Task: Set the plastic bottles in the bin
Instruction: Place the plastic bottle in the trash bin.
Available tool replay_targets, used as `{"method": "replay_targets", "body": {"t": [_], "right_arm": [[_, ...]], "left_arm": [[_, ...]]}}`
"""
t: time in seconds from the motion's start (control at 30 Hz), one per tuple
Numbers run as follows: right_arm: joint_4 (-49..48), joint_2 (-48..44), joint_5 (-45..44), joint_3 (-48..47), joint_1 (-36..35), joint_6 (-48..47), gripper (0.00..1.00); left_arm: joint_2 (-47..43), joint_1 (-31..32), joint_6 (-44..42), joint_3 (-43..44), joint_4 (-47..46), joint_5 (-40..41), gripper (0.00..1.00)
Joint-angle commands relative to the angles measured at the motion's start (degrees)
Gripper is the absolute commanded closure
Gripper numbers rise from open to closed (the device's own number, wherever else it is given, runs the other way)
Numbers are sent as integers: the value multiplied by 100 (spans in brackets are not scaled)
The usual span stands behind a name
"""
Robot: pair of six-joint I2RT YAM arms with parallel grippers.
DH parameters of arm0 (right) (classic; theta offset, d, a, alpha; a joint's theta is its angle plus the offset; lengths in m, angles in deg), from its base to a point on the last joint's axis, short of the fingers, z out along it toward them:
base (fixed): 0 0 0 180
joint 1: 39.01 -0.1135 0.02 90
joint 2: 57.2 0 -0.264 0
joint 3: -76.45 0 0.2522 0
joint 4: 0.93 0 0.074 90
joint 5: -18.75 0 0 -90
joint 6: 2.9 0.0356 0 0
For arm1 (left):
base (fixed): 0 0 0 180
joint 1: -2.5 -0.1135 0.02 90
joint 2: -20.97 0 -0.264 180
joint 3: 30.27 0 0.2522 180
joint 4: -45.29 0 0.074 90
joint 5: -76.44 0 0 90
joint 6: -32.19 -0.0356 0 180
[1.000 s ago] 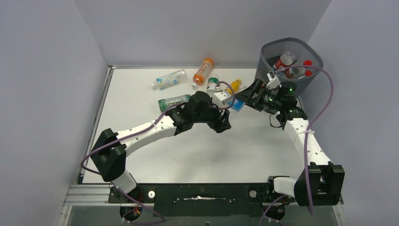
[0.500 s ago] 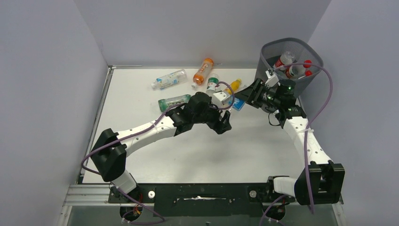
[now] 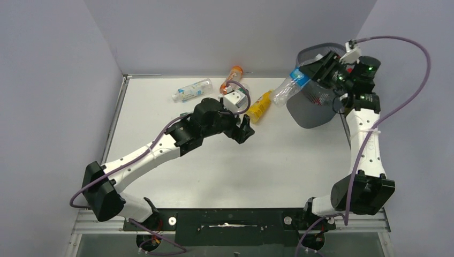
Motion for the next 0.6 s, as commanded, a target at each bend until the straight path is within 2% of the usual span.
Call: {"method": "replay_targets", "body": {"t": [0.0,0.2,0.33,0.57], "right_arm": [[101,274,-34,-1264,465,-134,50],[-60,993,-383,-2534,1109,3,49],[-651,1320,-541,-2724,1470,376,49],[-1028,1845,-1038,-2987,1501,182,47]], "left_arm": [[-344,-194,106,-170,-90,166,20],[-475,-286,133,-424,-117,145,20],[-530,-308,135,-493,-113,135,20],[-590,-346,151,-615,-146,66,20]]}}
